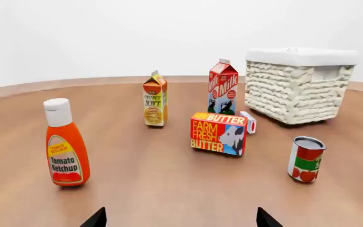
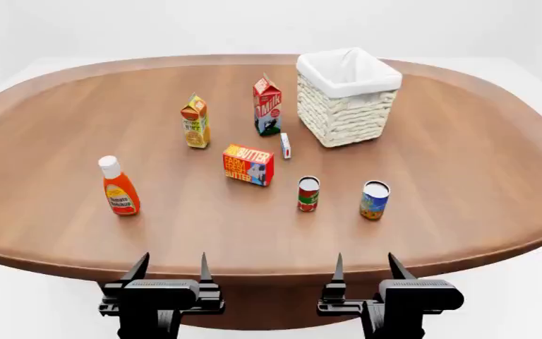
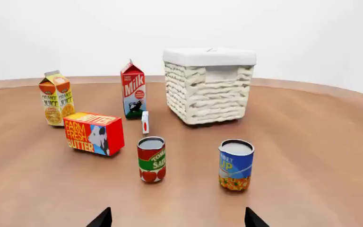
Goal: Pick up the cream cheese box and the butter, and put them in the basket.
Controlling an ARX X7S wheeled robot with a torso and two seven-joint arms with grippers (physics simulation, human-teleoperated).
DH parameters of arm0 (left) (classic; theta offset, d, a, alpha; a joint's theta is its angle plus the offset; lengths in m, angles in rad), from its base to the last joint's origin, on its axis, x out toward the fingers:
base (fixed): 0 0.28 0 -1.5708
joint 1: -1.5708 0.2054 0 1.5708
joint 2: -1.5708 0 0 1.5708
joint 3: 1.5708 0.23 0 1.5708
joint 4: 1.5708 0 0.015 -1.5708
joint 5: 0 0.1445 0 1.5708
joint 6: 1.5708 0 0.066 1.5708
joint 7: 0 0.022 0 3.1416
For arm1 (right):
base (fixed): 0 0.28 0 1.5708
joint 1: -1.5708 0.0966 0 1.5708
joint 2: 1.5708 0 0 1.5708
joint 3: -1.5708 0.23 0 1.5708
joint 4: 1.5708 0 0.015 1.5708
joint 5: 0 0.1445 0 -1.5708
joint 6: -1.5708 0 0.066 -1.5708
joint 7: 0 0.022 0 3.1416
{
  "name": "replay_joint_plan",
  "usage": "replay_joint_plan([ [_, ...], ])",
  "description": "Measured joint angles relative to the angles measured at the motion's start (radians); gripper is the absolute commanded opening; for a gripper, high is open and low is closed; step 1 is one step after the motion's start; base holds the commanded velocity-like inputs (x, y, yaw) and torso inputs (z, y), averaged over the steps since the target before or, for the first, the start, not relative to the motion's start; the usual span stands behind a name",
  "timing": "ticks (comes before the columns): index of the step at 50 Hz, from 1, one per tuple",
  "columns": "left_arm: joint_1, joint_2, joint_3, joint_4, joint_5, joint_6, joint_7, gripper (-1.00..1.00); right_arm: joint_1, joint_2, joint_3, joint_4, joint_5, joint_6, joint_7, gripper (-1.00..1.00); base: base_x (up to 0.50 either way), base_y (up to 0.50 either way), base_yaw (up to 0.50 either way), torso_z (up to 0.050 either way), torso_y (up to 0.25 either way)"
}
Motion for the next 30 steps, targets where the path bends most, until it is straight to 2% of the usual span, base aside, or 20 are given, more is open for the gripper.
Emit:
replay_joint_plan([
  [24, 0.008, -0.048, 0.054, 0.018, -0.051, -0.003, -0.055, 1.00, -0.021, 0.046, -0.054, -0.049, 0.066, 0.011, 0.058, 1.00, 0.00, 0.00, 0.00, 0.000, 0.000],
  [30, 0.019, -0.062, 0.064, 0.085, -0.059, -0.046, -0.073, 1.00, -0.031, 0.058, -0.067, -0.100, 0.074, 0.039, 0.075, 1.00, 0.00, 0.00, 0.00, 0.000, 0.000],
])
